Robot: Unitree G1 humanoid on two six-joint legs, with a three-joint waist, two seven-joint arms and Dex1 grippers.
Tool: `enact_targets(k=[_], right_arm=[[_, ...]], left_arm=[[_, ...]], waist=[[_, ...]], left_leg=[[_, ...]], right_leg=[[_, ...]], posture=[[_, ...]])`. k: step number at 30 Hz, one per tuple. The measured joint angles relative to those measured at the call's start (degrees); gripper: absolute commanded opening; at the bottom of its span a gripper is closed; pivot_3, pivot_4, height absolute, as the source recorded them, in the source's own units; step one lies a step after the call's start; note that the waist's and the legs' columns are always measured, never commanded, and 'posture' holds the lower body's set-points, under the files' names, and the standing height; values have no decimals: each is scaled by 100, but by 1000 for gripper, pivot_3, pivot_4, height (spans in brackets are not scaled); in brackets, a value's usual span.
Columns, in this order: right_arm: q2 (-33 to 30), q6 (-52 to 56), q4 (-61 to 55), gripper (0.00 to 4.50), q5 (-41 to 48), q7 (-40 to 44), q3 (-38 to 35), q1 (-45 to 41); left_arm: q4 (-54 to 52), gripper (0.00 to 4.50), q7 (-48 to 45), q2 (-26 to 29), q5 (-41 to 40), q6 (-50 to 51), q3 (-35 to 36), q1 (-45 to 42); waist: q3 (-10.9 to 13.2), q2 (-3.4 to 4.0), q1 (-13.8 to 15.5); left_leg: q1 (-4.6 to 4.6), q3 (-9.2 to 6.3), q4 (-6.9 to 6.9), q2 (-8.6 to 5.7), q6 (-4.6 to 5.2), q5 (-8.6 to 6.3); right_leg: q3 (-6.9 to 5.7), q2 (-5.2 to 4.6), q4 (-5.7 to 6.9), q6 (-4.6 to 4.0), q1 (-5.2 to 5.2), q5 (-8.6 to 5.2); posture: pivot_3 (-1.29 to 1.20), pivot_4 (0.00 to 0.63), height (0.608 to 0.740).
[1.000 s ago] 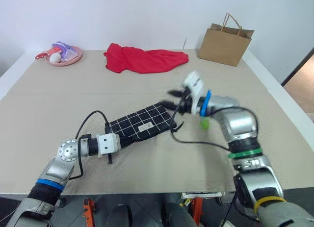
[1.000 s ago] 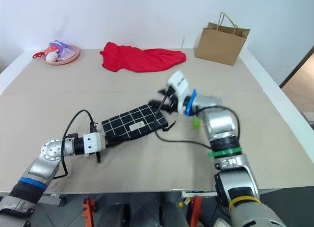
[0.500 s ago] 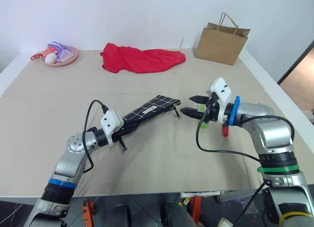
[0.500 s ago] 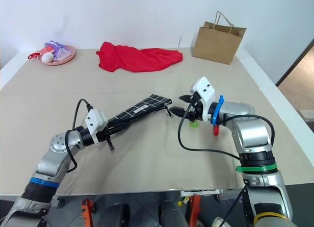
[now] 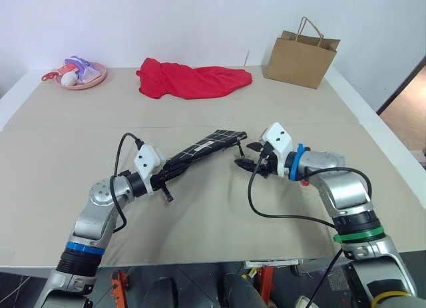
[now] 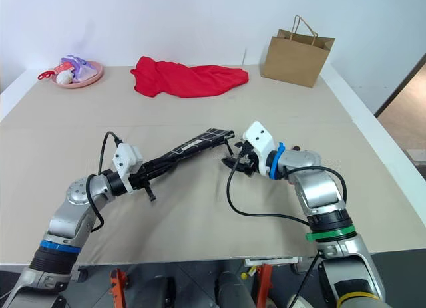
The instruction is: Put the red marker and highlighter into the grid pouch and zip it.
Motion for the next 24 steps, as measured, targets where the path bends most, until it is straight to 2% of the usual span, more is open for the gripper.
enact_targets(k=[6, 9, 12, 13, 15, 16, 24], right_arm=[[341, -145, 637, 3342, -232, -254, 139, -370], [382, -236, 747, 2546, -288, -267, 140, -465], [400, -312, 795, 1206, -317, -235, 148, -461], [400, -330, 792, 634, -317, -212, 148, -461], [399, -341, 784, 183, -316, -124, 154, -452], [399, -342, 780, 68, -317, -112, 161, -449], [361, -327, 539, 68, -446, 80, 485, -427]], left_arm=[[-32, 0, 24, -65, -26, 8, 8, 1], [-33, 0, 24, -82, -26, 8, 8, 1], [-33, 0, 19, -91, -23, 7, 8, 3], [-33, 0, 18, -93, -21, 5, 8, 2], [-33, 0, 18, -106, -18, 3, 7, 3], [-32, 0, 18, -112, -17, 2, 7, 3], [26, 0, -40, -161, 30, -51, 1, 1]], waist=[[0, 0, 1], [0, 0, 2], [1, 0, 3], [0, 0, 2], [1, 0, 2], [0, 0, 2], [1, 0, 0]], left_leg=[[-1, -1, 0, 1, 0, 0], [-1, -1, 0, 0, -3, -2], [-3, 0, 0, 0, -4, -3], [-2, -1, 0, 0, -4, -3], [-2, -1, 0, 0, -4, -3], [-2, -1, 0, 0, -4, -3], [-1, -1, 0, 1, -4, -3]], right_leg=[[-1, 1, 0, -2, -1, 1], [-1, 0, 0, -2, 0, 1], [0, 0, -1, -2, -2, 0], [0, 0, -1, -2, -1, 0], [0, 0, -1, -1, -1, 0], [0, 1, -1, -2, -1, 0], [0, 1, -1, 0, -2, -1]], posture=[[0, 150, 740], [0, 150, 740], [0, 150, 740], [0, 150, 740], [0, 150, 740], [0, 150, 740], [0, 150, 740]])
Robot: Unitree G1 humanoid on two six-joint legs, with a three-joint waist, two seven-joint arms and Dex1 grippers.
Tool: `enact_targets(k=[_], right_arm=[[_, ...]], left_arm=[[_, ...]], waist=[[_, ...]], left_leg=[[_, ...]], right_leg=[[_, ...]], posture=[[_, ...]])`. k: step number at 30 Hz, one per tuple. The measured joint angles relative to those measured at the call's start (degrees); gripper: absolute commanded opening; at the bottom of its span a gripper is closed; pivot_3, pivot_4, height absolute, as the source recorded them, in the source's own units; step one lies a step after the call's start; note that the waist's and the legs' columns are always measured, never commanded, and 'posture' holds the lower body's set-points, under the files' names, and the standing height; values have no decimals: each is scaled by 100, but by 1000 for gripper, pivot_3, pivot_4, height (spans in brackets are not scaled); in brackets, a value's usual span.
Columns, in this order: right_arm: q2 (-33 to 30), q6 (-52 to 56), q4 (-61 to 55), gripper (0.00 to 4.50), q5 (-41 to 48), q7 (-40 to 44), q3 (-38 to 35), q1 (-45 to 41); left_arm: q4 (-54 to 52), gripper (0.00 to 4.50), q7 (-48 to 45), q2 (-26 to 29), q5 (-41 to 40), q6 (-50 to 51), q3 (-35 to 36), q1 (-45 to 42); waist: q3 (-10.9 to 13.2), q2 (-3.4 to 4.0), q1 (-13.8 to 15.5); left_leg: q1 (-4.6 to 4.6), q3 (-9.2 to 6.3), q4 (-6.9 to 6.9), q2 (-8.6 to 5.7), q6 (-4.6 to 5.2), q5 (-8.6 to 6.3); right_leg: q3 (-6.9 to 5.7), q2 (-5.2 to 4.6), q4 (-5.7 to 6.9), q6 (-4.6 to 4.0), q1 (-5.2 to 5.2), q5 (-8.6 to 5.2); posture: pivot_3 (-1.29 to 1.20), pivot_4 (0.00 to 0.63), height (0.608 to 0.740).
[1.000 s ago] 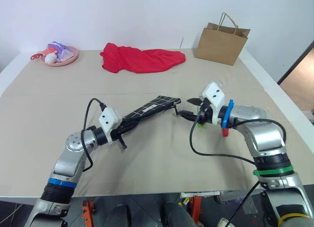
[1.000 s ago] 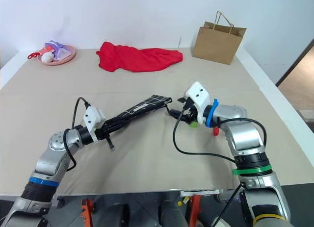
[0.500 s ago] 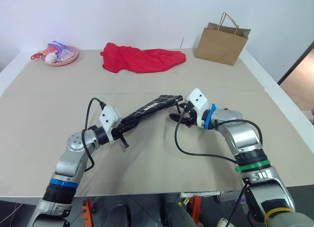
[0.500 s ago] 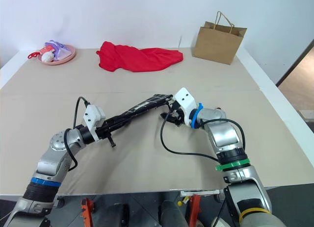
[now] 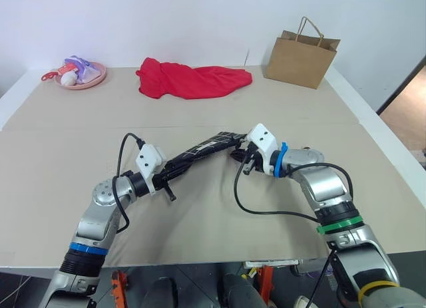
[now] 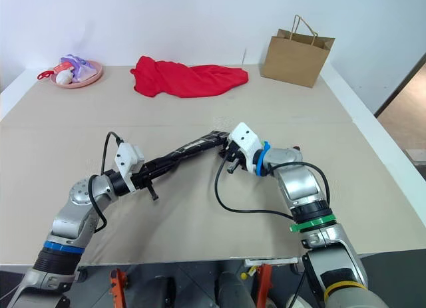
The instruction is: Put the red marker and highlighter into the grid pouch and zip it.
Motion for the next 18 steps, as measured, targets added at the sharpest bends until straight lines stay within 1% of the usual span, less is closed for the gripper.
enact_targets(k=[5, 7, 9, 18], right_arm=[[89, -2, -251, 68, -93, 67, 242, 21], [224, 58, -485, 68, -62, 238, 374, 20], [229, 112, -773, 68, 31, 454, 467, 19], [487, 217, -930, 68, 113, 536, 527, -34]], left_arm=[[105, 0, -80, -16, 32, -34, -7, -12], [229, 0, -119, -32, 53, -94, -20, -83], [269, 0, -193, -34, 54, -127, -24, -151], [406, 0, -328, -66, 54, -221, -40, -224]], waist=[[0, 0, 0], [0, 0, 2], [0, 0, 5], [0, -1, 3]], left_leg=[[1, -2, 0, 1, 0, 0], [0, -3, 0, 1, 0, 0], [-1, -3, 0, 0, 0, 0], [-1, -4, 0, 1, -1, 0]], right_leg=[[-2, 1, 0, 0, 0, 0], [-3, 1, 0, -1, 0, 0], [-3, 0, 0, 0, 0, 0], [-5, 1, 0, 0, 0, 0]], posture=[[0, 150, 740], [0, 150, 740], [0, 150, 740], [0, 150, 740]])
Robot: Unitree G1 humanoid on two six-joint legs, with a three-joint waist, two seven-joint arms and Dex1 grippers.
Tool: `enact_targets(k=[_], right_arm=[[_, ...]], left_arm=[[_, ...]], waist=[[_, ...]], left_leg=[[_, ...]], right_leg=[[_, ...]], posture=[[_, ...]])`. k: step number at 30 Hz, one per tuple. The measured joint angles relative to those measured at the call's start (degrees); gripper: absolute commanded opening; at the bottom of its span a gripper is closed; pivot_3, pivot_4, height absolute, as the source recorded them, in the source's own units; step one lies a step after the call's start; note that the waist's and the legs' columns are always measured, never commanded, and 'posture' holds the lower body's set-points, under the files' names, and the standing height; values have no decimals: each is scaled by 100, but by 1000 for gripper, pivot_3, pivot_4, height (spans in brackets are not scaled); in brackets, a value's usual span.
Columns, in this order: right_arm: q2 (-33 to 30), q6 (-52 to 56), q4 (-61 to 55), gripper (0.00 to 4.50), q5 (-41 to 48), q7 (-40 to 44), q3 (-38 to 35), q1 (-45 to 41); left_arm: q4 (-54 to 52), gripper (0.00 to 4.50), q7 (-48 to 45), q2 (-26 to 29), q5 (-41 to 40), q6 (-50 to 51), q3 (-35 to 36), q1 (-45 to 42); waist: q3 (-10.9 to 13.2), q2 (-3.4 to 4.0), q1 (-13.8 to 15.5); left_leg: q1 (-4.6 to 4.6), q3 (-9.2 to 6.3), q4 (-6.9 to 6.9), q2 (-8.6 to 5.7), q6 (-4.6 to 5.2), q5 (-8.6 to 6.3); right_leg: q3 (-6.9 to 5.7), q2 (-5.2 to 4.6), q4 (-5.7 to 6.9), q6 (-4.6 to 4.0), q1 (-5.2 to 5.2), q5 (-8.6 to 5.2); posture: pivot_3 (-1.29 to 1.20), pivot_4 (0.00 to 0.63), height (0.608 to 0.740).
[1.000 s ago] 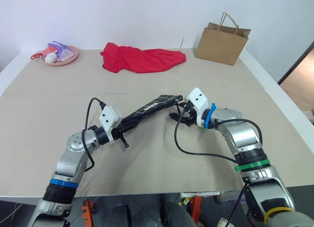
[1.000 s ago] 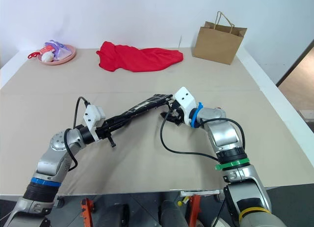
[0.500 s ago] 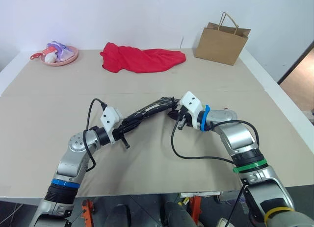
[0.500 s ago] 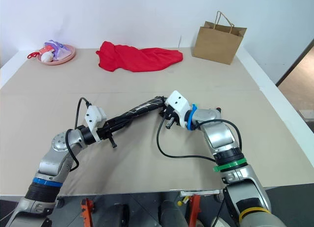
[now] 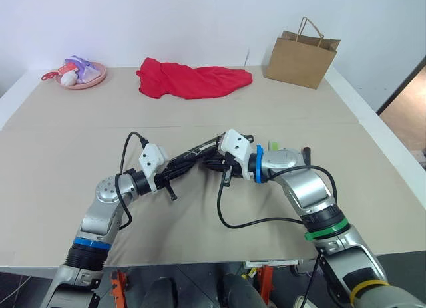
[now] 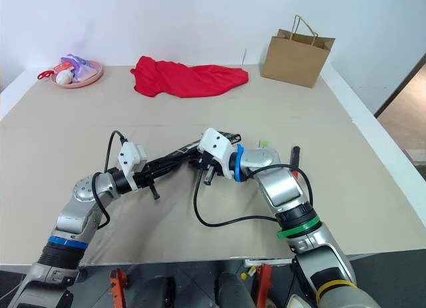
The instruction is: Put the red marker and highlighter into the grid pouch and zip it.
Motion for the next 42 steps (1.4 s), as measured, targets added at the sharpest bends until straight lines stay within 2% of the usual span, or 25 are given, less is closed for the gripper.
enact_targets(k=[3, 5, 6, 9, 10, 12, 14, 19, 23, 26, 29, 33, 36, 42], right_arm=[[116, 106, -223, 68, 78, 5, 44, 27], [169, 210, -274, 695, 126, -16, 35, 45], [185, 277, -321, 849, 169, -18, 31, 69], [203, 520, -485, 2346, 291, -24, 33, 157], [204, 534, -502, 2579, 298, -23, 34, 167], [108, 648, -637, 3470, 360, -20, 32, 225], [-111, 773, -826, 3883, 446, -3, -46, 296], [-980, 1468, -1843, 3883, 1252, 245, -1006, 617], [-1890, 1689, -2581, 3883, 1799, 460, -1927, 1215], [-2568, 1674, -2440, 3883, 1665, 323, -2588, 1963], [-2746, 1706, -2073, 3883, 1315, -297, -3079, 2293], [-2615, 2039, -1575, 3883, 896, -1244, -3326, 2481], [-2218, 2266, -1463, 3883, 885, -1749, -3330, 2449], [-1624, 2588, -930, 3883, 908, -2504, -3369, 1884]], left_arm=[[33, 0, -5, -29, -1, -32, 6, -7], [36, 0, -10, -28, 0, -34, 6, -9], [36, 0, -11, -29, 0, -34, 6, -9], [37, 0, -6, -36, 1, -36, 8, -9], [37, 0, -5, -41, 1, -36, 8, -9], [37, 0, -4, -66, 1, -36, 0, -9], [35, 0, -5, -91, -2, -35, -3, -6], [33, 0, -3, -107, -4, -31, -2, 28], [11, 0, -2, -159, -24, -11, -6, 57], [-15, 0, -59, -148, -134, 1, 25, 142], [-89, 0, -187, -147, -270, 36, 26, 173], [-164, 0, -278, -125, -382, 101, 35, 192], [-165, 0, -308, -125, -414, 127, 37, 192], [-165, 0, -378, -137, -461, 162, 46, 190]], waist=[[0, 0, 0], [0, 0, 2], [0, 0, 2], [0, 0, 2], [0, 0, 2], [0, 0, 2], [1, -2, 4], [3, -5, 17], [4, -7, 20], [6, -12, 27], [8, -15, 5], [8, -15, 2], [8, -15, -10], [9, -15, -4]], left_leg=[[0, -4, 0, 2, 0, 0], [-1, -6, 0, 0, 0, 0], [-1, -6, 0, 0, 0, 0], [-1, -6, 0, 0, 0, 0], [-1, -6, 1, 0, 0, 0], [-2, -7, 1, 0, 0, 0], [-4, -7, 0, -2, 0, 0], [-9, -13, 1, -6, -2, -1], [-10, -24, 1, -6, -4, -5], [-8, -23, 1, -9, -5, -5], [0, -15, 1, -6, -5, -5], [7, -11, 1, -4, -5, -5], [8, -12, 0, 0, -5, -5], [4, 1, 1, -6, -6, -5]], right_leg=[[-3, 1, 0, -1, 1, -1], [-5, -1, 0, -1, 1, 0], [-5, -1, 0, -1, 2, 0], [-5, -1, 0, -1, 1, -1], [-5, 0, 0, -1, 1, 0], [-6, -1, 0, -1, 1, -1], [-6, -3, 0, 0, 1, -1], [-9, -8, -4, 2, 2, -4], [-18, -7, -10, 3, 7, -10], [-17, -10, -12, 2, 10, -12], [-9, -7, -10, 1, 10, -9], [-3, 0, -4, -2, 10, -7], [-1, 6, -2, -3, 10, -7], [9, -2, -4, 6, 8, -7]], posture=[[0, 150, 740], [0, 150, 740], [0, 150, 740], [0, 150, 740], [0, 150, 740], [0, 150, 740], [0, 150, 740], [0, 150, 740], [0, 150, 740], [0, 150, 740], [0, 150, 740], [0, 150, 740], [0, 150, 740], [0, 150, 740]])
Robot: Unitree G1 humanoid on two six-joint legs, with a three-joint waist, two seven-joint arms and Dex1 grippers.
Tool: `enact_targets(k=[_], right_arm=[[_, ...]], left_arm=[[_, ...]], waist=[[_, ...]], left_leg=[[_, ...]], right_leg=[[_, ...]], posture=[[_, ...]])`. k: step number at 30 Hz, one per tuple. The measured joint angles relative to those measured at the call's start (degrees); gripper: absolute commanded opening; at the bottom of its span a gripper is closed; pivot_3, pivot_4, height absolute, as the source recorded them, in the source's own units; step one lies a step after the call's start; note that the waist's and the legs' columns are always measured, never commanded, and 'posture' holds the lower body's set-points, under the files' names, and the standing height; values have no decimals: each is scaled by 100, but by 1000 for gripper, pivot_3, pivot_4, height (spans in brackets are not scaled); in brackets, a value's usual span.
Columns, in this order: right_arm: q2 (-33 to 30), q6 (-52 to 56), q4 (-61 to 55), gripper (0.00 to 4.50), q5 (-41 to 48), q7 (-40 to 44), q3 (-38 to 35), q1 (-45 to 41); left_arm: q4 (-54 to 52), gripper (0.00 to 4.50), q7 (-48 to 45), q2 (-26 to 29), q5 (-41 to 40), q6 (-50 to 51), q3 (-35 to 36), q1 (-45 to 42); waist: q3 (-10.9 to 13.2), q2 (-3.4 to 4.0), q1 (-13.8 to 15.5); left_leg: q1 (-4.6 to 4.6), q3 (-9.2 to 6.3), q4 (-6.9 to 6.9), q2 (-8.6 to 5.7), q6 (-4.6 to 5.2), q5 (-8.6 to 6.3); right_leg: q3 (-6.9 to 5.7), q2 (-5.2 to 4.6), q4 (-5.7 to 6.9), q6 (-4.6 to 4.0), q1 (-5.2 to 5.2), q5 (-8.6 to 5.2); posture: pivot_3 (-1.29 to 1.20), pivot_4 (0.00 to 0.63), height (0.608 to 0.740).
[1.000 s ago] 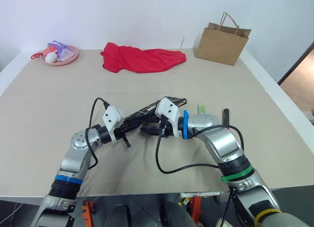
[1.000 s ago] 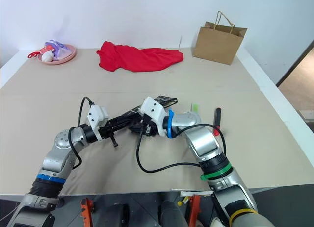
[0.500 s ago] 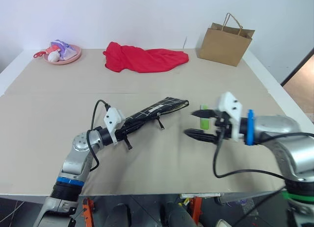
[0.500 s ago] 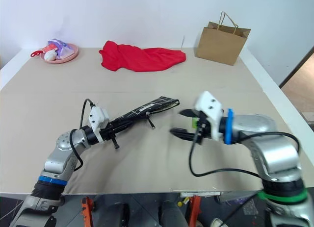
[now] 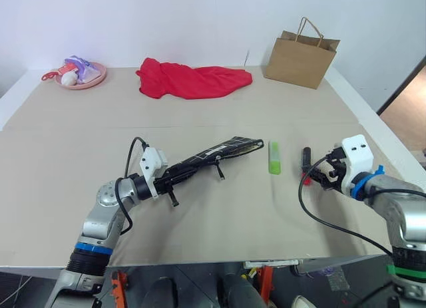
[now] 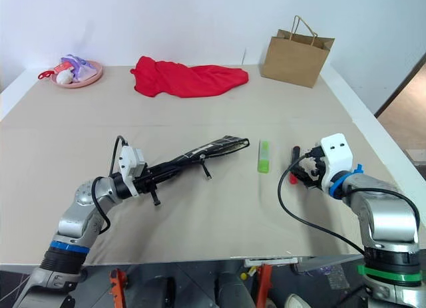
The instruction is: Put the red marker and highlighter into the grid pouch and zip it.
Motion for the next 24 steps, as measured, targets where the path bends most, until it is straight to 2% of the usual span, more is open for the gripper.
enact_targets(k=[5, 11, 17, 18, 19, 20, 21, 24], right_arm=[[81, 125, 209, 3883, 9, -284, -44, -273], [610, 238, 395, 3883, -10, -663, 139, -307], [631, 4, 561, 1748, -156, -758, 345, -253], [630, -37, 563, 1594, -159, -757, 345, -233], [630, -67, 568, 1053, -161, -756, 345, -219], [628, -84, 570, 773, -162, -755, 345, -212], [612, -157, 581, 602, -164, -744, 345, -174], [578, -225, 580, 603, -165, -733, 343, -126]], left_arm=[[-25, 0, -1, 2, -8, 6, 1, 3], [-191, 0, -37, 74, -16, 198, -7, 85], [-215, 0, -75, 245, -15, 248, 29, 87], [-215, 0, -79, 257, -20, 262, 30, 87], [-217, 0, -84, 270, -26, 292, 31, 87], [-218, 0, -87, 282, -30, 309, 31, 87], [-226, 0, -114, 348, -44, 375, 33, 87], [-291, 0, -127, 453, -59, 474, 56, 92]], waist=[[0, 0, 8], [0, 1, -7], [0, 1, -1], [0, 1, 0], [0, 1, 0], [0, 1, 0], [0, 1, 0], [0, 1, 0]], left_leg=[[-2, 0, -1, -1, 2, -2], [0, 2, -2, 3, 3, -3], [-2, 5, -2, 0, 3, -3], [-2, 5, -2, 0, 3, -3], [-2, 5, -2, 0, 3, -3], [-2, 4, -2, 0, 3, -3], [-1, 3, -2, 0, 3, -3], [-1, 1, -2, 1, 3, -3]], right_leg=[[0, 0, -1, 2, -1, -2], [4, 3, 0, 0, -3, -1], [4, -1, -2, 3, -2, -3], [4, -2, -2, 3, -2, -3], [3, -1, -2, 3, -1, -3], [3, -1, -2, 3, -1, -3], [2, 0, -2, 3, -1, -3], [1, 0, -2, 2, -1, -2]], posture=[[0, 150, 740], [0, 150, 740], [0, 150, 740], [0, 150, 740], [0, 150, 740], [0, 150, 740], [0, 150, 740], [0, 150, 740]])
